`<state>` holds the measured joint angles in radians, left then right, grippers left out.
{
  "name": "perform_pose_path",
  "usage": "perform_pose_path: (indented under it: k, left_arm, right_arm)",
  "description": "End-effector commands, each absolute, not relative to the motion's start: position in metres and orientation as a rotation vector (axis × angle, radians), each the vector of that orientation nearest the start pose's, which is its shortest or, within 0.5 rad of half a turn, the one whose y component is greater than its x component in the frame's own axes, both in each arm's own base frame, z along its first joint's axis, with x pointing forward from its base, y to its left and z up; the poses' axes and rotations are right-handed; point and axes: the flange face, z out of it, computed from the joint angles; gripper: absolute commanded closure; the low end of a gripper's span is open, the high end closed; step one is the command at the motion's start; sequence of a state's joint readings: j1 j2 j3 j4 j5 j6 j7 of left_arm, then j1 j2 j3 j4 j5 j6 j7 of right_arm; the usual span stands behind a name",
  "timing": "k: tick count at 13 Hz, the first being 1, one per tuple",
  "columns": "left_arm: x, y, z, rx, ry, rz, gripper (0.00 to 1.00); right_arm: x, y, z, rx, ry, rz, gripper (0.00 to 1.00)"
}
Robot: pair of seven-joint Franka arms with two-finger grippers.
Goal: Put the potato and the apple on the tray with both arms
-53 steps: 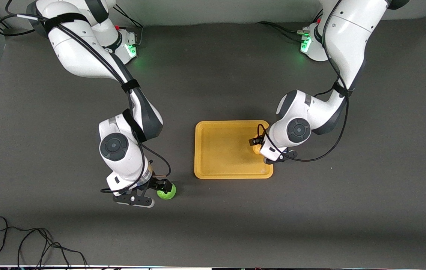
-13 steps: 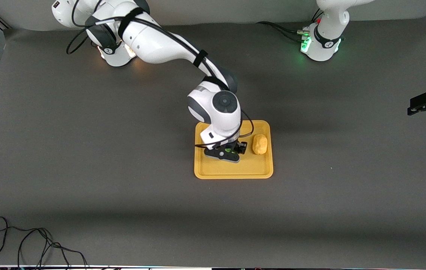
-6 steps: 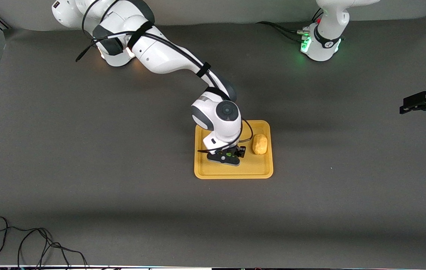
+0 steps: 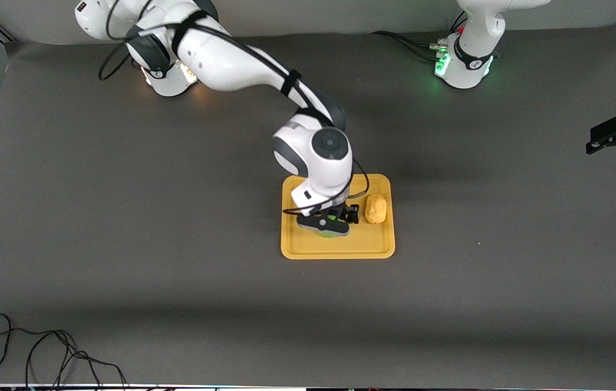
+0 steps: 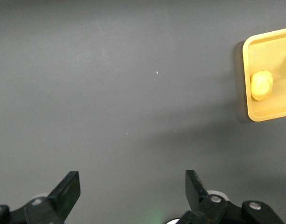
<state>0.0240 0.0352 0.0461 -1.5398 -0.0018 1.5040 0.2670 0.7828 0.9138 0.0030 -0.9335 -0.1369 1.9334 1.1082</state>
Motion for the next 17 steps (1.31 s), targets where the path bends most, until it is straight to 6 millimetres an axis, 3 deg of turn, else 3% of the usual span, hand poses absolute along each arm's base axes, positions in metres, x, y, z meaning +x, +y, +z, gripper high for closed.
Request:
perform_pose_path:
  k: [1, 3, 4, 6, 9, 11, 14, 17]
  left_arm:
    - [0.556, 0.029, 0.605, -3.114, 0.333, 0.13, 0.0]
    - [0.559, 0.03, 0.605, -3.09, 0.337, 0.123, 0.0]
    - [0.561, 0.03, 0.602, -3.088, 0.337, 0.121, 0.0]
    - [0.565, 0.027, 0.601, -3.086, 0.345, 0.093, 0.0]
    - [0.564, 0.02, 0.598, -3.089, 0.346, 0.115, 0.0]
    - [0.564, 0.013, 0.597, -3.088, 0.36, 0.117, 0.0]
    - [0.566, 0.014, 0.586, -3.086, 0.358, 0.132, 0.0]
    - [0.568, 0.006, 0.588, -3.086, 0.286, 0.097, 0.0]
  right_arm:
    - [0.561, 0.506, 0.446, -3.127, 0.511, -0.202, 0.0]
    - [0.559, 0.462, 0.503, -3.193, 0.396, -0.15, 0.0]
    - [0.56, 0.438, 0.519, -3.23, 0.312, -0.103, 0.0]
    - [0.57, 0.364, 0.551, -3.193, 0.258, 0.01, 0.0]
    - [0.573, 0.231, 0.569, -3.152, 0.131, 0.041, 0.0]
    - [0.568, 0.16, 0.578, -3.147, 0.087, 0.03, 0.0]
    - [0.57, 0.076, 0.59, -3.144, 0.017, 0.019, 0.0]
    - [0.571, 0.018, 0.596, -3.145, -0.017, 0.005, 0.0]
